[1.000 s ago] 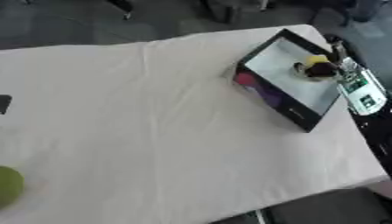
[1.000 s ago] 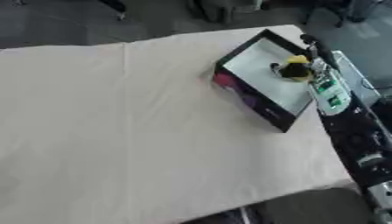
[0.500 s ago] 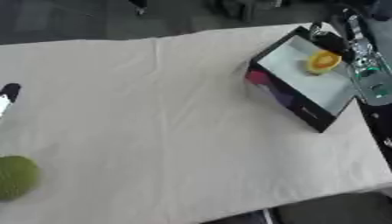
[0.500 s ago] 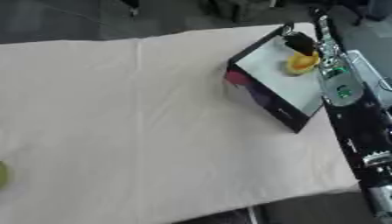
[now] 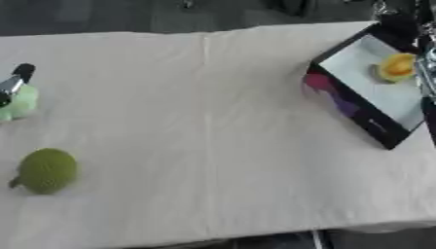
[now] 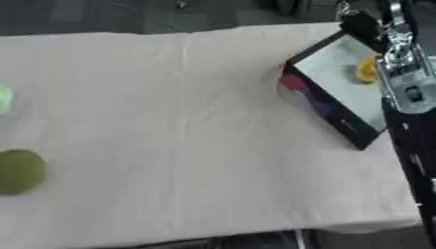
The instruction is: Pick up the objects with one hand, pass them to the other hand, and then place them into the box on the other side of the table.
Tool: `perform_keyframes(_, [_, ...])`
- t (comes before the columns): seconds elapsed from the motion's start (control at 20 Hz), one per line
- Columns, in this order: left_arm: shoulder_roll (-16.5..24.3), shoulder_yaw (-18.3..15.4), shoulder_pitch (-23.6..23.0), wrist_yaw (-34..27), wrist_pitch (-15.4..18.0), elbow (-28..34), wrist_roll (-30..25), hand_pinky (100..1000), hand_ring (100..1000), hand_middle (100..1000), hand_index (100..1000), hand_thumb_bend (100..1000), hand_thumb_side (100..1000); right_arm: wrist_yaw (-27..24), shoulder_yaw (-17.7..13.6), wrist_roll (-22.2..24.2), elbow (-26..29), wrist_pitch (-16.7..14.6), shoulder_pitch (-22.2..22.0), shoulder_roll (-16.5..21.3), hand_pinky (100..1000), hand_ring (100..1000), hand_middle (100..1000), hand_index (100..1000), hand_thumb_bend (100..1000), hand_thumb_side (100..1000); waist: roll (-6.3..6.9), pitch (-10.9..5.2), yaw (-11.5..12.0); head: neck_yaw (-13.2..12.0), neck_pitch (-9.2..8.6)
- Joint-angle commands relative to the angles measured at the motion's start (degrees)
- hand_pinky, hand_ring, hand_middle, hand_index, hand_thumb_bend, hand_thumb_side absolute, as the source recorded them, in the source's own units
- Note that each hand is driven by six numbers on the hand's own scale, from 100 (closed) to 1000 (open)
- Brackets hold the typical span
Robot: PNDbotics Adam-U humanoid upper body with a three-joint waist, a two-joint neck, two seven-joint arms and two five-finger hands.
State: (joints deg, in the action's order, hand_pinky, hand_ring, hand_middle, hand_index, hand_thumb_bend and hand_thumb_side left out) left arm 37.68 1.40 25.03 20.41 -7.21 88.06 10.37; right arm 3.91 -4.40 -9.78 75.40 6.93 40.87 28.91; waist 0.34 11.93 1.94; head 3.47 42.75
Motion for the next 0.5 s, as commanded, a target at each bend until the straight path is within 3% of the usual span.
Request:
perform_keyframes(0.05, [5.1,-0.6,1.6,-0.9,-1.8,-1.6,-2.9,787,641,654,835,608,423,-3.2,0.6,-0.6,1.7,-0.4,1.4,1.2,1000,923,860,889,100,236,0.12,-1.30,0.1,-2.1,0.53])
perform_keyframes(0.3, [8.4,0.5,4.2,-3.1,-4.2,-7.1,-7.7,794,664,671,837,618,418,-6.8,1.7,-0.8,2.0,-0.6,1.6,1.6,1000,922,859,886,100,241,0.14,-1.18,0.4,-4.1,0.26])
perform_keyframes(0.35, [8.9,0.5,5.2,-3.4,-4.7,-8.9,-9.7,795,667,673,836,551,400,-6.9,1.9,-0.7,1.9,-0.6,1.6,1.6,1000,922,859,886,100,232,0.08,-1.14,0.4,-4.3,0.11])
perform_keyframes(0.4, [9.2,0.4,6.3,-3.5,-4.9,-10.8,-12.0,796,668,673,836,621,409,-7.0,2.0,-0.7,1.9,-0.5,1.6,1.7,1000,922,859,886,100,242,0.03,-1.09,0.4,-4.4,-0.06])
perform_keyframes(0.5, [9.7,0.5,8.8,-3.4,-5.0,-15.0,-16.3,802,685,683,836,626,397,-7.0,2.1,-0.7,1.8,-0.5,1.6,1.8,1000,922,858,885,100,243,-0.14,-0.90,0.4,-4.7,-0.54])
